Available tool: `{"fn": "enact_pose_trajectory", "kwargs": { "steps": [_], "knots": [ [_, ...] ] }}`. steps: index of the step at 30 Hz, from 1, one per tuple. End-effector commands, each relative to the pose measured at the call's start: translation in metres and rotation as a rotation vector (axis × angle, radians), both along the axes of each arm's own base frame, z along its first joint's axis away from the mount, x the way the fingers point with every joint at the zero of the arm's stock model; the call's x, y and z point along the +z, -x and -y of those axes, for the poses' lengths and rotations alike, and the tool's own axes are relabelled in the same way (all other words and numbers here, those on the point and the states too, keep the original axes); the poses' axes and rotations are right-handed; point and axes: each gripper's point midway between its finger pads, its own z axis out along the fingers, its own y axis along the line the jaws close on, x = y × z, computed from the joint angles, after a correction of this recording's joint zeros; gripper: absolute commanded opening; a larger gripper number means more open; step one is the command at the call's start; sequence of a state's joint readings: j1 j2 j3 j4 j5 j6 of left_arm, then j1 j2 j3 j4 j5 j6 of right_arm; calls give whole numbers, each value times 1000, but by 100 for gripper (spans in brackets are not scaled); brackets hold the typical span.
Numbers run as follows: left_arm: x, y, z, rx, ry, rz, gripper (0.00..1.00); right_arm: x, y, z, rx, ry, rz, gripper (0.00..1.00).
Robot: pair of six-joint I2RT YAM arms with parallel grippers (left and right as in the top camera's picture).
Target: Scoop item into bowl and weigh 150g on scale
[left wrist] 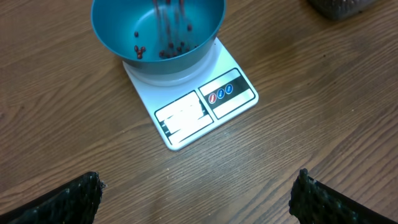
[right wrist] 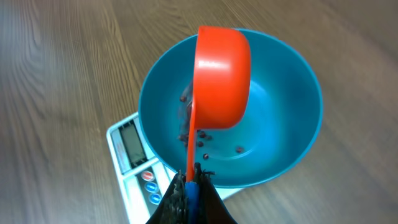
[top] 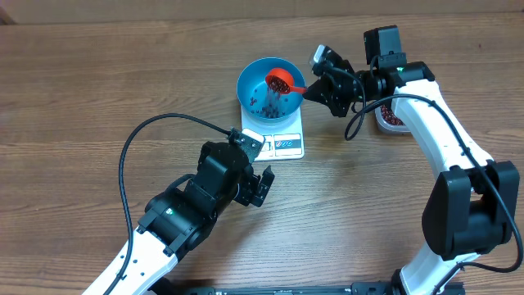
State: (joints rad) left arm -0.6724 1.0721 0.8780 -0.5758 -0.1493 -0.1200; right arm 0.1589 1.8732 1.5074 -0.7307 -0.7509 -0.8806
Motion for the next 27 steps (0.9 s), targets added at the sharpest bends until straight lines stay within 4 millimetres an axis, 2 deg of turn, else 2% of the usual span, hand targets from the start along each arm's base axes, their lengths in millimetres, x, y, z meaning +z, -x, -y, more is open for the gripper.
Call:
{"fn": "enact_pose_trajectory", "kwargs": {
  "steps": [1, 15, 27],
  "knots": [
    [-3, 0, 1, -15, -8, -6, 100, 12, -7, -4, 118, 36, 179, 4],
    [-3, 0, 1, -15, -8, -6, 99, 19, -22, -3, 114, 54, 275, 4],
    [-3, 0, 1, -15, -8, -6, 99, 12, -27, 5, 78, 109, 269, 4]
  ]
}}
